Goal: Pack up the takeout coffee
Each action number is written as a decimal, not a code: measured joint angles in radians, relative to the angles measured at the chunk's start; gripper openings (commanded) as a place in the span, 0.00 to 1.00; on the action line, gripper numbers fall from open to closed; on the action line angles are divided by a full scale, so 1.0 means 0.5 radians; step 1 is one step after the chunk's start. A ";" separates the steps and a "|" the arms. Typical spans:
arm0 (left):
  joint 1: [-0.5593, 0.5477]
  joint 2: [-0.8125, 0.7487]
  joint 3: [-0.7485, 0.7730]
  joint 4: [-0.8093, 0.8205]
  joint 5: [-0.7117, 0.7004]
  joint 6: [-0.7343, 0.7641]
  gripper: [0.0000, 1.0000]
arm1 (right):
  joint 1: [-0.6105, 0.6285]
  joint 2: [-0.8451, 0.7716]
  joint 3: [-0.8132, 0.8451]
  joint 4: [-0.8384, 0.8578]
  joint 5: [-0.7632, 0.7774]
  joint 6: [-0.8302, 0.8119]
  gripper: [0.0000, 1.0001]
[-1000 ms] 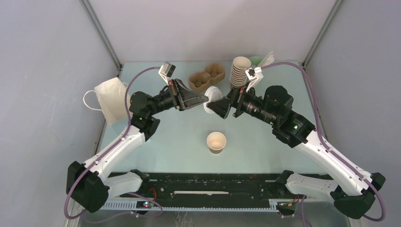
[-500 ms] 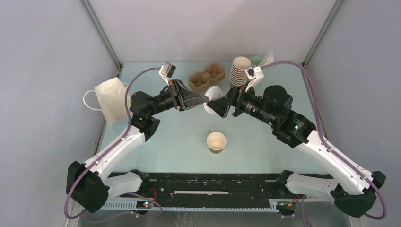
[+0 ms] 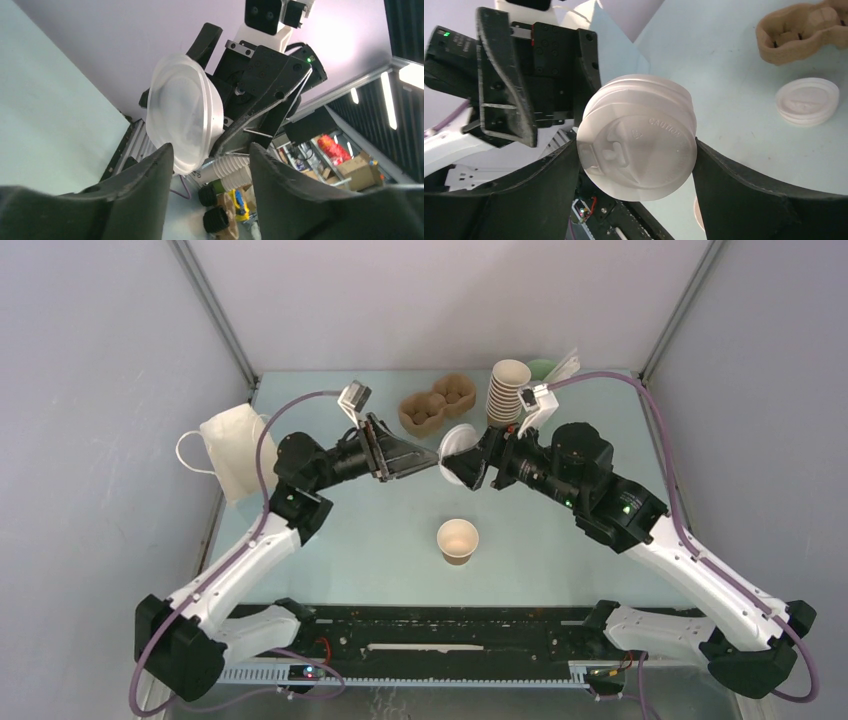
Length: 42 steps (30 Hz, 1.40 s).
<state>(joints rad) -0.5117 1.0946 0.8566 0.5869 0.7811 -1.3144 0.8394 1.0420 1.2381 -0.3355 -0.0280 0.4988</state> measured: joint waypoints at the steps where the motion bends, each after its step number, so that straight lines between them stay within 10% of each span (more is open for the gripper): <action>1: 0.006 -0.034 0.000 -0.098 -0.009 0.063 0.75 | 0.000 0.000 0.001 -0.018 0.014 -0.003 0.85; 14: 0.458 -0.468 -0.024 -1.927 -0.565 1.088 0.88 | -0.002 0.130 0.005 -0.633 0.075 -0.238 0.82; 42: 0.152 -0.278 -0.581 -1.647 -0.617 1.052 0.89 | 0.269 0.990 0.006 -0.878 0.269 -0.396 0.85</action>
<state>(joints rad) -0.4358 0.9554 0.5659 -0.2367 0.4725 -0.7883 0.9737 1.5368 1.2411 -0.7746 0.1066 0.3008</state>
